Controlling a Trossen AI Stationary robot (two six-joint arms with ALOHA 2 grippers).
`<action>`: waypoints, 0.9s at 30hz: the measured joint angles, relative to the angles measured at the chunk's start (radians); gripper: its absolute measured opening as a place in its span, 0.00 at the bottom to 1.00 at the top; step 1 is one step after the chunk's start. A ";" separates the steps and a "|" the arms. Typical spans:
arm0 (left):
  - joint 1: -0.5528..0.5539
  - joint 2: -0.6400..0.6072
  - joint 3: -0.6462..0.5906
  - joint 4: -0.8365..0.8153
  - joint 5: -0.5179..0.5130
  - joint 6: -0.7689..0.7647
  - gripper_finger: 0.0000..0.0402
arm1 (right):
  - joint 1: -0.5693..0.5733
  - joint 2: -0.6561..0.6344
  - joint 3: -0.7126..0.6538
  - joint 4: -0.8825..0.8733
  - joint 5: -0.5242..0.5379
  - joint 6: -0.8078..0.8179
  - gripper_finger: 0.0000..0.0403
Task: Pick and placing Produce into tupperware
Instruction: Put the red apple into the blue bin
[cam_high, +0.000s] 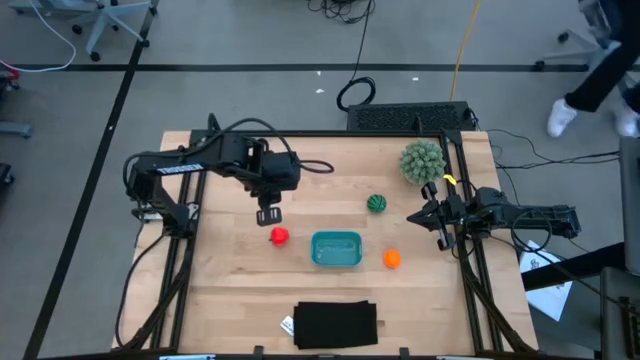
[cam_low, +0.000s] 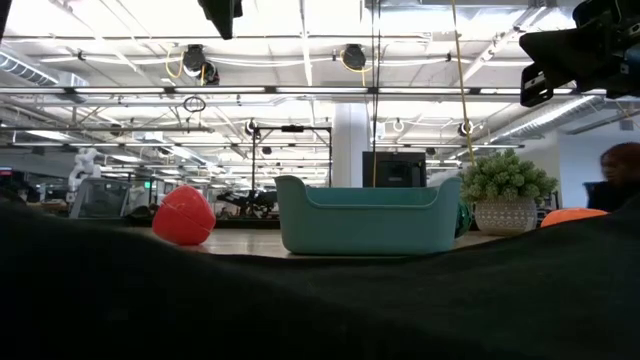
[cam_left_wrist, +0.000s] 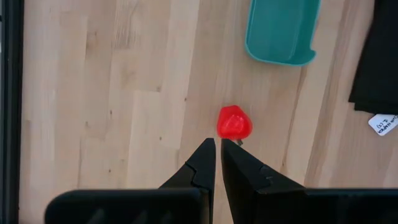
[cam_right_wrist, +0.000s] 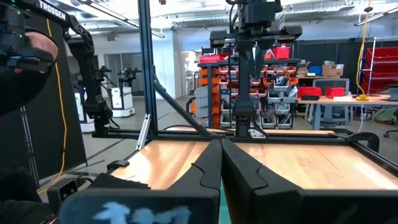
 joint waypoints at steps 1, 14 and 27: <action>0.000 0.000 0.000 -0.003 0.000 0.001 0.08 | 0.000 0.000 0.000 0.000 0.000 0.000 0.00; 0.003 0.000 0.000 0.003 -0.026 0.015 0.30 | 0.000 0.000 0.000 0.007 0.000 0.024 0.00; 0.001 -0.001 -0.011 0.003 0.074 -0.041 0.80 | 0.000 0.000 0.000 0.007 0.000 0.024 0.00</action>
